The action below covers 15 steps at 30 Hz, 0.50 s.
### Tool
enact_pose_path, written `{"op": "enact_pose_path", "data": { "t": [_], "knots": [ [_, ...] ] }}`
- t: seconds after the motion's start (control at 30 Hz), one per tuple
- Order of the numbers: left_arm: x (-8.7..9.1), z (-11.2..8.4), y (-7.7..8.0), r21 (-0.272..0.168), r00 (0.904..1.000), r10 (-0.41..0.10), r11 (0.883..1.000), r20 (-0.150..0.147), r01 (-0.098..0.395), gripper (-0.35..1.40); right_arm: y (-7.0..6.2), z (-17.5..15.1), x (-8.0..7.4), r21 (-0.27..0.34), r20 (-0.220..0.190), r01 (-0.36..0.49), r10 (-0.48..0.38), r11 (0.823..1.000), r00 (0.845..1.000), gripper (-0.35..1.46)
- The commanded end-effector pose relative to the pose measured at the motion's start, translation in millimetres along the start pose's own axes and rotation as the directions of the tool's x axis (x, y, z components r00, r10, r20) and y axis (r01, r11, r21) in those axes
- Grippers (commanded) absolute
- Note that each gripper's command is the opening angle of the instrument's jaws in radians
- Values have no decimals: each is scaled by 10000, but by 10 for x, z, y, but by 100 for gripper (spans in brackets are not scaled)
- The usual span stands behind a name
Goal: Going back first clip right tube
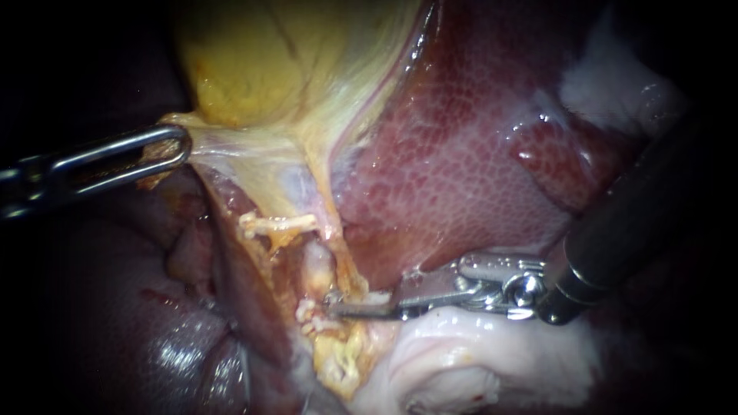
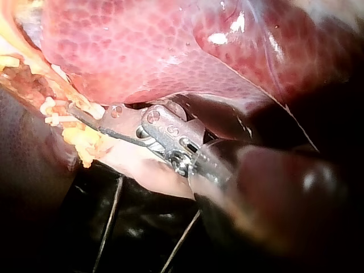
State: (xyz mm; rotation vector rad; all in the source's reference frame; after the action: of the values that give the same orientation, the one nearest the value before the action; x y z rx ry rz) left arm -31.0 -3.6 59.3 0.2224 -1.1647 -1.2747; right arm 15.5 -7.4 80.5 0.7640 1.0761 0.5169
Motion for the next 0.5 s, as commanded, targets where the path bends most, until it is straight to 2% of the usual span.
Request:
{"op": "enact_pose_path", "data": {
  "t": [0.03, 0.2, 0.27, 0.33, 0.37, 0.5],
  "knots": [
    [0, 0, 0, -2, 10000, 3, 10000, 4, -3, -35, 0, 0, 0, 1, 1, 4, -4, 10000, 10000, -35],
    [0, 0, 0, -3, 10000, 4, 10000, 4, -4, -35, -1, 0, 0, 12, 7, -50, 50, 10000, 10000, -35],
    [0, 0, 0, -3, 10000, 4, 10000, 5, -4, -35, -3, 1, 1, 18, 9, -53, 53, 10000, 10000, -2],
    [0, 0, 0, -3, 10000, 6, 10000, 6, -6, -35, -5, 6, 7, 20, -35, 97, -97, 10000, 9999, 48],
    [1, 0, 0, -4, 10000, 7, 10000, 7, -7, -35, -5, 7, 9, 38, -96, 143, -143, 9999, 9999, 57],
    [1, 0, 0, -6, 10000, 11, 10000, 10, -11, -35, -12, 10, 12, 189, -325, 154, -148, 9997, 9994, 60]
  ]
}}
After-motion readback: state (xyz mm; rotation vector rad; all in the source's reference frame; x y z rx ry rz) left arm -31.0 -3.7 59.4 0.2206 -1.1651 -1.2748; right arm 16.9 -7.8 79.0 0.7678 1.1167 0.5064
